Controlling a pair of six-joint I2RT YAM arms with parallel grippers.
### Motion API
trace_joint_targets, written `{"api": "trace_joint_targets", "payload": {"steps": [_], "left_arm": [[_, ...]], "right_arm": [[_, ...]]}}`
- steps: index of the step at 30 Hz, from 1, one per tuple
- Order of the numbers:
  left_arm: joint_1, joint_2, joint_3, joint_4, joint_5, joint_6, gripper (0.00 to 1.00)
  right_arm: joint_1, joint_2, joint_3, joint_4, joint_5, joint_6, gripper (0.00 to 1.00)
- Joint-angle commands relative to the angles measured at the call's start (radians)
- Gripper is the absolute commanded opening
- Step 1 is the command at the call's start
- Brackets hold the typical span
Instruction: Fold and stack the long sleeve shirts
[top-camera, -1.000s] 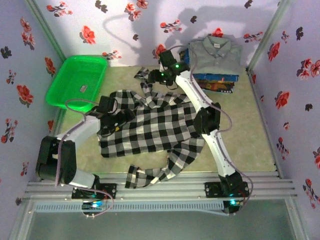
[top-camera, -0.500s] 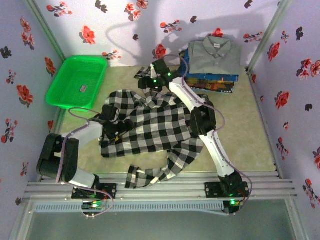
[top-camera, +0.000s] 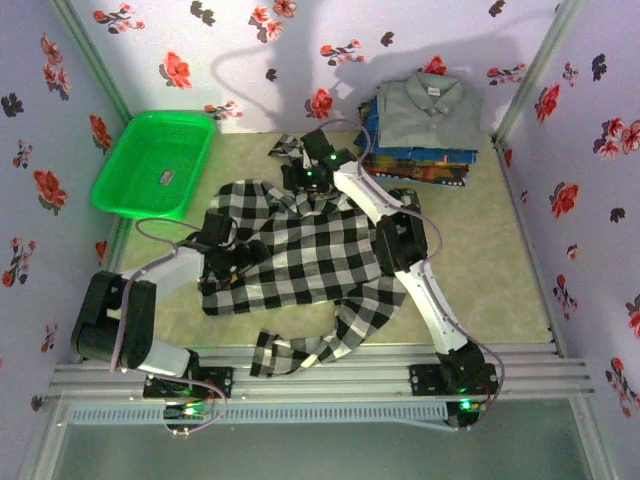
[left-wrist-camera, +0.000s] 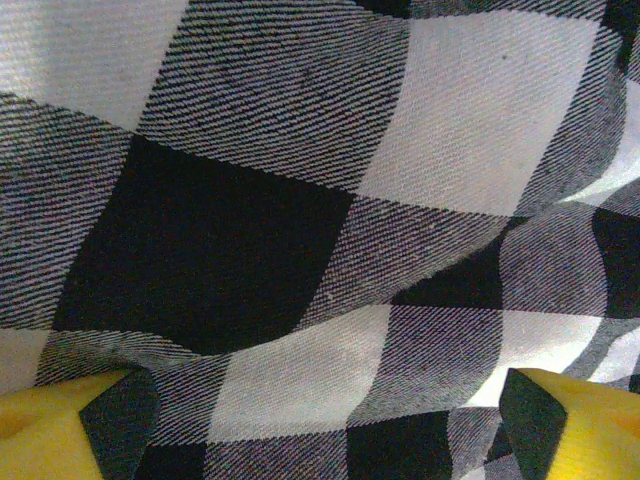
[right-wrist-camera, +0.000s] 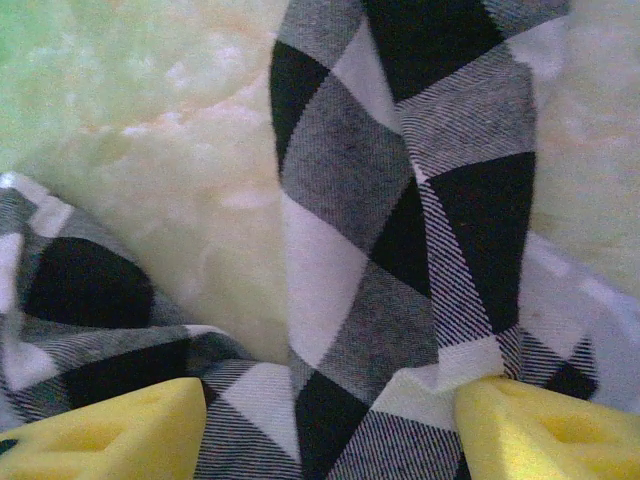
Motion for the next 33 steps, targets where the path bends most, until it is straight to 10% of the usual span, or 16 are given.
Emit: {"api": "trace_joint_targets", "payload": {"steps": [1,14,26,33], "left_arm": [[-0.007,0.038,-0.058,-0.038,-0.024,0.004,0.93],[-0.007,0.047,-0.072,-0.027,-0.024,0.014,0.93],[-0.006,0.031,-0.141,-0.039,-0.034,0.022,0.93],[-0.006,0.02,-0.174,-0.048,-0.049,0.019,0.93]], "right_arm": [[0.029,-0.082,-0.008,-0.064,0.122,-0.087,0.69],[0.051,-0.056,-0.041,-0.111,0.18,-0.082,0.61],[0.029,-0.108,-0.051,0.022,0.261,-0.001,0.03],[-0.001,-0.168,-0.115,0.254,0.283,0.083,0.0]]}}
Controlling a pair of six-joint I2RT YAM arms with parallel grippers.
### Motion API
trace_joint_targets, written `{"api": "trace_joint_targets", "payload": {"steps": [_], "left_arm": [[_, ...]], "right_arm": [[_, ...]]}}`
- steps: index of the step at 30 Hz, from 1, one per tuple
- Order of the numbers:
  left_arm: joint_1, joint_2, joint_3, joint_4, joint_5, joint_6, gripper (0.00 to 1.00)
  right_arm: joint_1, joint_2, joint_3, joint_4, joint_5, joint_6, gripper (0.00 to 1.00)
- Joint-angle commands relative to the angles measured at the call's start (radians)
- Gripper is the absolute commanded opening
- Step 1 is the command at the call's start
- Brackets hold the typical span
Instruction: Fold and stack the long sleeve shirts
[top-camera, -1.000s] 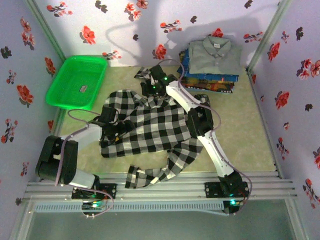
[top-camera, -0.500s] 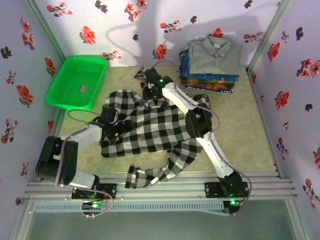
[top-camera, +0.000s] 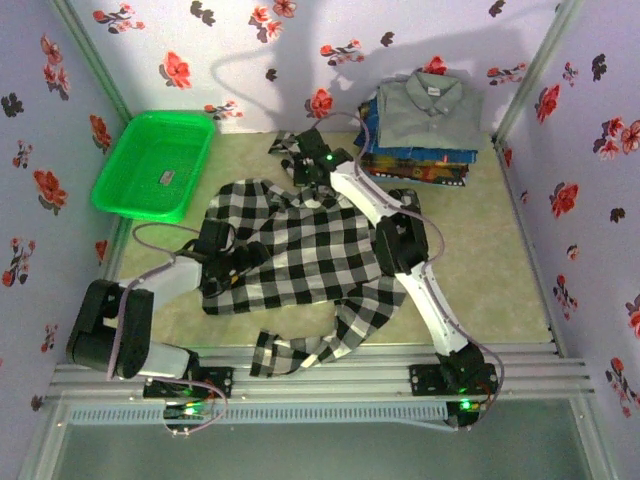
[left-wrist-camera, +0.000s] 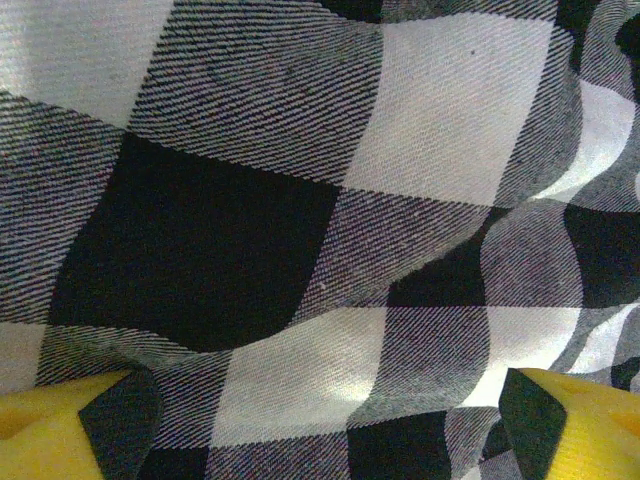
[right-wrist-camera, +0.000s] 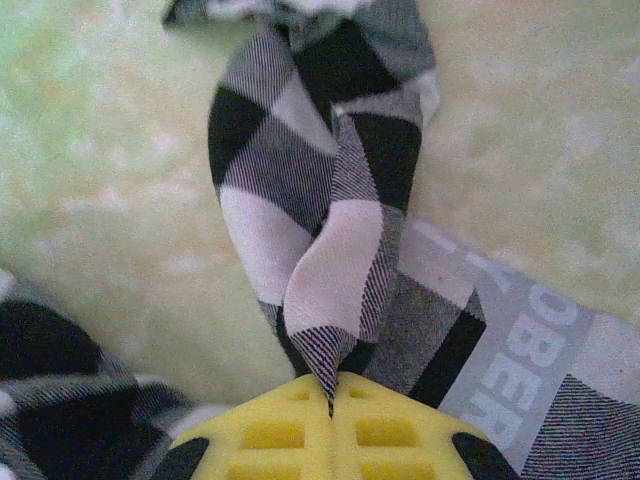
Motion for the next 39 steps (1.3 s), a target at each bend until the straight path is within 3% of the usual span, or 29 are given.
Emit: {"api": "trace_joint_targets", "payload": {"steps": [1,10,15,16,19,20,23,26,30,34,39], "left_arm": [[-0.005,0.066,-0.092,-0.168,-0.055,0.011,0.93],[-0.001,0.064,-0.116,-0.181,-0.066,0.018,0.94],[0.003,0.06,-0.109,-0.201,-0.07,0.027,0.95],[0.004,0.058,-0.101,-0.211,-0.071,0.03,0.94],[0.008,0.034,-0.071,-0.252,-0.072,0.044,0.96],[0.012,0.02,-0.055,-0.274,-0.074,0.05,0.96],[0.029,-0.046,0.011,-0.367,-0.088,0.052,0.97],[0.07,-0.146,0.094,-0.486,-0.127,0.031,0.99],[0.173,-0.231,0.193,-0.636,-0.185,0.036,1.0],[0.27,-0.235,0.235,-0.654,-0.182,0.097,1.0],[0.348,-0.175,0.207,-0.602,-0.16,0.12,1.0]], "right_arm": [[-0.025,-0.107,-0.058,0.234,0.049,0.075,0.0],[-0.106,-0.035,-0.006,0.552,0.078,0.167,0.0],[-0.131,0.054,0.0,0.786,0.091,0.212,0.1],[-0.134,0.076,0.007,0.836,0.097,0.224,0.15],[-0.139,0.124,0.053,0.904,0.089,0.275,0.51],[-0.139,0.125,0.067,0.909,0.061,0.277,0.59],[-0.139,0.036,0.011,0.856,-0.019,0.251,0.73],[-0.139,-0.177,-0.227,0.761,-0.031,0.194,0.77],[-0.138,-0.464,-0.528,0.472,0.037,0.141,0.78],[-0.134,-0.694,-0.798,0.136,0.088,0.175,0.76],[-0.098,-0.933,-1.189,0.048,0.114,0.281,0.71]]}}
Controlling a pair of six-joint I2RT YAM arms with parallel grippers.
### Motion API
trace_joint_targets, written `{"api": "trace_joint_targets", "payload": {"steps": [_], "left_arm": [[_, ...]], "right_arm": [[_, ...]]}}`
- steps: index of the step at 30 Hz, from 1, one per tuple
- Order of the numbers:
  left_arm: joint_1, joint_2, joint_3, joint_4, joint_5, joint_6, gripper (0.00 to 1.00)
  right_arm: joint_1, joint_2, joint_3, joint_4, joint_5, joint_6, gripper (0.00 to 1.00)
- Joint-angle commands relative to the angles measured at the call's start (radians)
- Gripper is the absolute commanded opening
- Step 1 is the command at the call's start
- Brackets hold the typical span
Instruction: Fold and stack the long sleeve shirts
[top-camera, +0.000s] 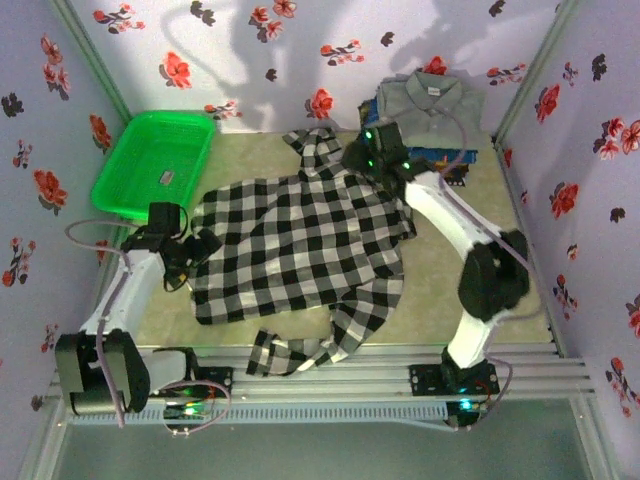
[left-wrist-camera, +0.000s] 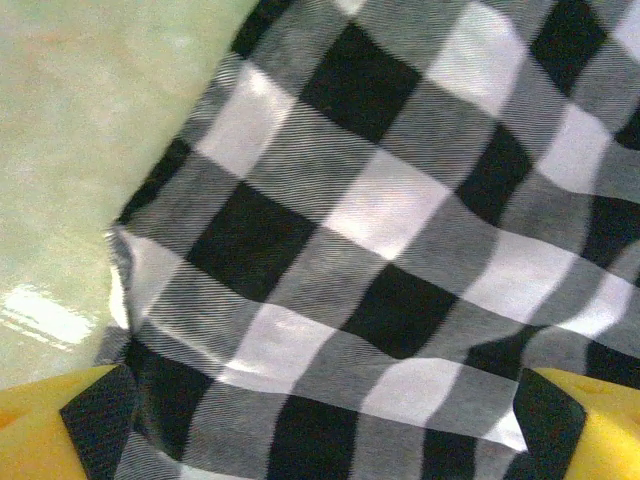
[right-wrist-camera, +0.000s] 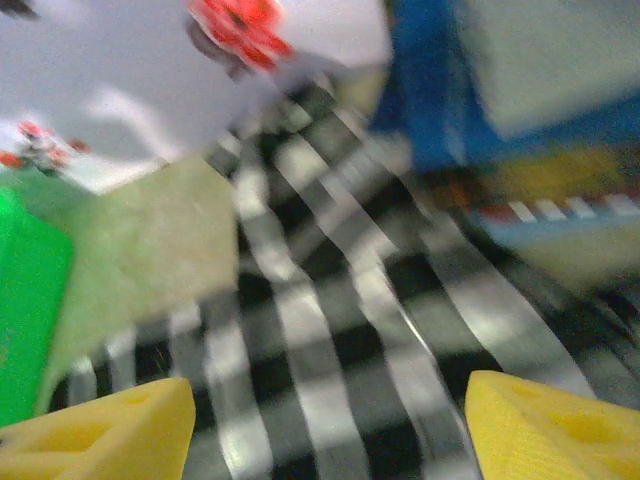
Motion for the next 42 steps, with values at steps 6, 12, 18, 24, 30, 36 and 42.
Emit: {"api": "trace_joint_targets", "payload": {"steps": [6,12,18,24,30,36,42], "left_arm": [[0.044,0.165,-0.031,0.143,0.078,0.062,0.99],[0.036,0.318,-0.043,0.236,0.076,0.077,0.99],[0.043,0.47,0.008,0.295,0.077,0.1,0.94],[0.043,0.466,0.156,0.255,0.118,0.112,1.0],[0.072,0.207,0.129,0.013,0.113,0.099,1.0],[0.093,0.011,0.136,-0.345,0.034,0.168,1.0],[0.093,-0.022,0.062,-0.395,0.043,0.146,0.97]], "right_arm": [[0.073,-0.194,-0.532,-0.176,0.073,0.291,0.56],[0.082,-0.256,-0.701,-0.192,0.174,0.44,0.52],[0.056,-0.328,-0.781,-0.231,0.265,0.489,0.54],[0.053,-0.444,-0.794,-0.171,0.175,0.397,0.63],[0.129,-0.586,-0.829,-0.266,-0.042,0.402,0.67],[0.258,-0.533,-0.831,-0.292,-0.178,0.455,0.66],[0.327,-0.437,-0.834,-0.259,-0.195,0.47,0.64]]}}
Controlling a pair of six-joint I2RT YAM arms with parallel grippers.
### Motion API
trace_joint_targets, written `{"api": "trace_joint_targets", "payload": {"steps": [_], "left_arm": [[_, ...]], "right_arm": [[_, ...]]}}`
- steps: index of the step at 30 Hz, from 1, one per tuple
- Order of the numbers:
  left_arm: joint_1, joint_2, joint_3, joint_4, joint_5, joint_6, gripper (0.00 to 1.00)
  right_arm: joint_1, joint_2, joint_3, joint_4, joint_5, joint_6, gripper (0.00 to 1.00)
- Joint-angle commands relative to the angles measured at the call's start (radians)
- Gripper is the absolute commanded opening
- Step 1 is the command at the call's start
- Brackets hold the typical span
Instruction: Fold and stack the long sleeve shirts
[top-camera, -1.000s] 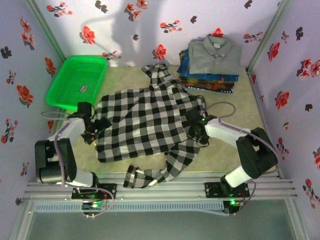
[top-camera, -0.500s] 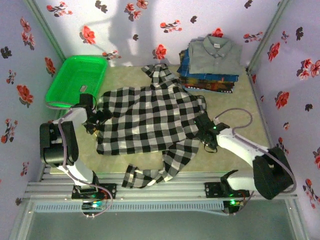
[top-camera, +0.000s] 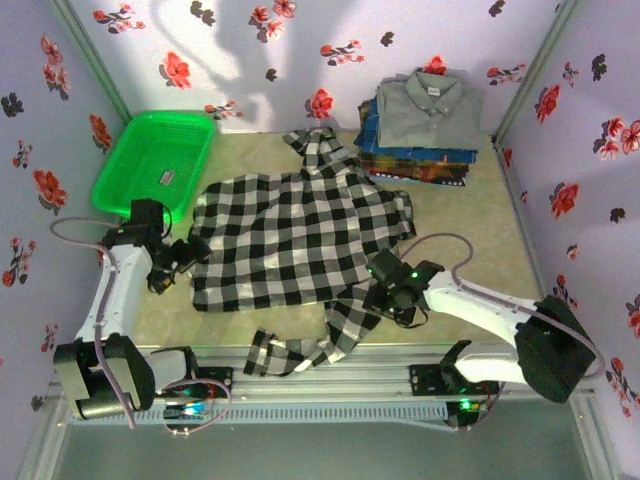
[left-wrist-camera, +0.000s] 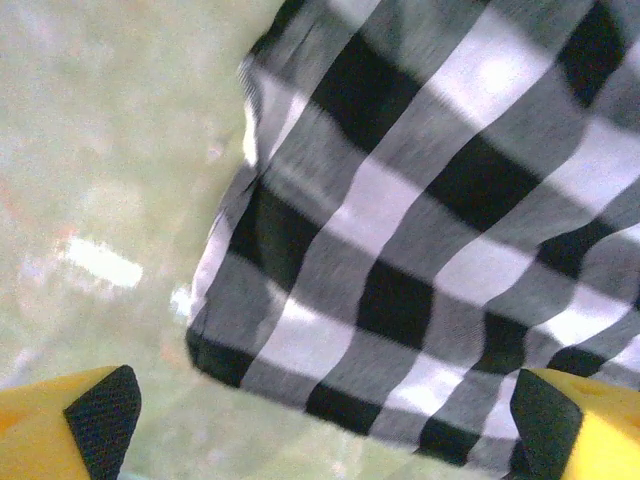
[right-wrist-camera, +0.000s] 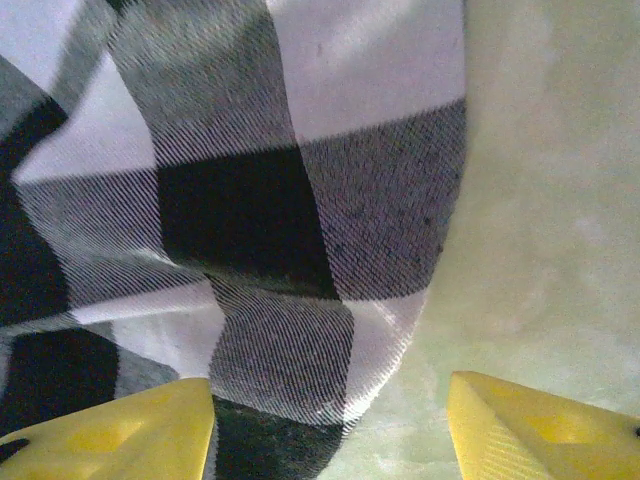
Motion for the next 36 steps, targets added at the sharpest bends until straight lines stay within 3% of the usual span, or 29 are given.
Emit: {"api": "trace_joint_targets", "payload": {"steps": [1,13,18,24,26,36], "left_arm": [[0.001,0.006,-0.053,-0.1,-0.006,0.004,0.97],[-0.009,0.137,-0.088,-0.068,0.048,-0.057,0.89],[-0.031,0.082,-0.161,-0.089,0.086,-0.115,0.86],[-0.057,0.115,-0.198,-0.018,0.05,-0.17,0.78],[-0.058,0.142,-0.204,0.011,0.025,-0.18,0.8],[-0.053,0.143,-0.238,0.066,-0.046,-0.193,0.72]], "right_arm": [[0.022,0.038,0.0,0.014,-0.033,0.03,0.63],[0.037,0.111,-0.01,0.045,-0.029,0.023,0.52],[0.036,0.127,0.0,0.035,-0.028,0.014,0.52],[0.035,0.16,0.027,0.031,-0.029,-0.012,0.49],[0.035,0.177,0.04,0.025,-0.031,-0.024,0.47],[0.035,0.184,0.056,-0.001,-0.032,-0.048,0.42]]}}
